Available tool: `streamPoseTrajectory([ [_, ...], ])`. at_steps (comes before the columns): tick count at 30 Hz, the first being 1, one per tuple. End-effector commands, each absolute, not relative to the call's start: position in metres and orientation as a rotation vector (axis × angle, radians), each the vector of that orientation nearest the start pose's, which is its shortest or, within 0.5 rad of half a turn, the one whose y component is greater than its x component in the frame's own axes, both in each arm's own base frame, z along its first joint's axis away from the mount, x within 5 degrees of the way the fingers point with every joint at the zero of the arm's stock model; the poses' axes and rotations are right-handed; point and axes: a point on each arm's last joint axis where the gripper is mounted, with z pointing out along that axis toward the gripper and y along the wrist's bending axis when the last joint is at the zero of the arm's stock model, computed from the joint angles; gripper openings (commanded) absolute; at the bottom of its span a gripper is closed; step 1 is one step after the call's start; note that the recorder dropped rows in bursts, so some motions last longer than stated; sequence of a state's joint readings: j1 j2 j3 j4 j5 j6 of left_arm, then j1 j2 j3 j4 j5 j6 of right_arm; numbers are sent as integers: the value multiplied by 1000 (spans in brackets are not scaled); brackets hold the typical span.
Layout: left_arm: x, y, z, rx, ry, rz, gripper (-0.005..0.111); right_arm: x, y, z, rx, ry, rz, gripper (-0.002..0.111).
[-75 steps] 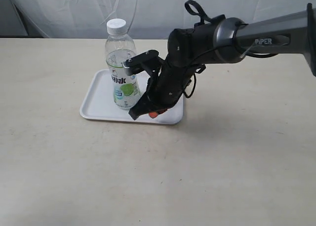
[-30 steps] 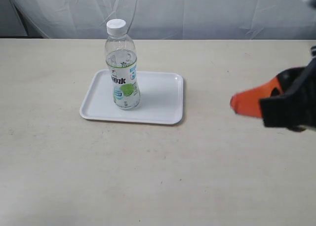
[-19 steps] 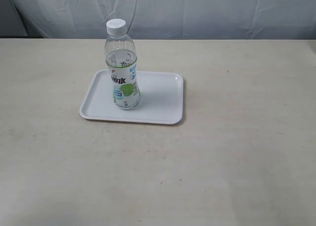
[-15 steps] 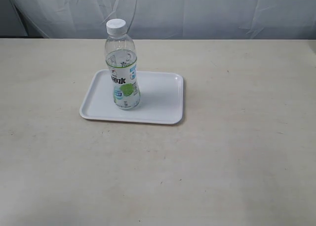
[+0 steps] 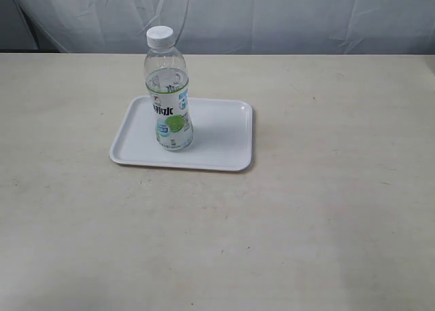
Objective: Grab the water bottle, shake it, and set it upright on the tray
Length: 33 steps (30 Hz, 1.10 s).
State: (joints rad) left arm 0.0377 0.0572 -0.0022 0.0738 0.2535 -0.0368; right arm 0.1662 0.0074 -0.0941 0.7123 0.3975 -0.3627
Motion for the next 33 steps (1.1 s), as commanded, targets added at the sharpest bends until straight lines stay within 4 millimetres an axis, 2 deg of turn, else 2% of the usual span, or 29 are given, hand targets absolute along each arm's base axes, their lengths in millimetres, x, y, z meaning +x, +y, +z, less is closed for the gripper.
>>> streamPoseTrajectory([
  [1, 59, 4, 188, -29, 1776, 55, 0, 44, 31, 217, -54, 1717, 581, 0],
  [6, 59, 4, 188, -29, 1776, 55, 0, 47, 24, 201, -33, 1793, 461, 0],
  [10, 59, 4, 188, -29, 1776, 55, 0, 52, 15, 186, 162, 1804, 463, 0],
  [12, 59, 4, 188, -29, 1776, 55, 0, 53, 13, 188, 224, 1774, 479, 0],
  [33, 59, 4, 188, -29, 1776, 55, 0, 54, 12, 188, 206, 1774, 447, 0],
])
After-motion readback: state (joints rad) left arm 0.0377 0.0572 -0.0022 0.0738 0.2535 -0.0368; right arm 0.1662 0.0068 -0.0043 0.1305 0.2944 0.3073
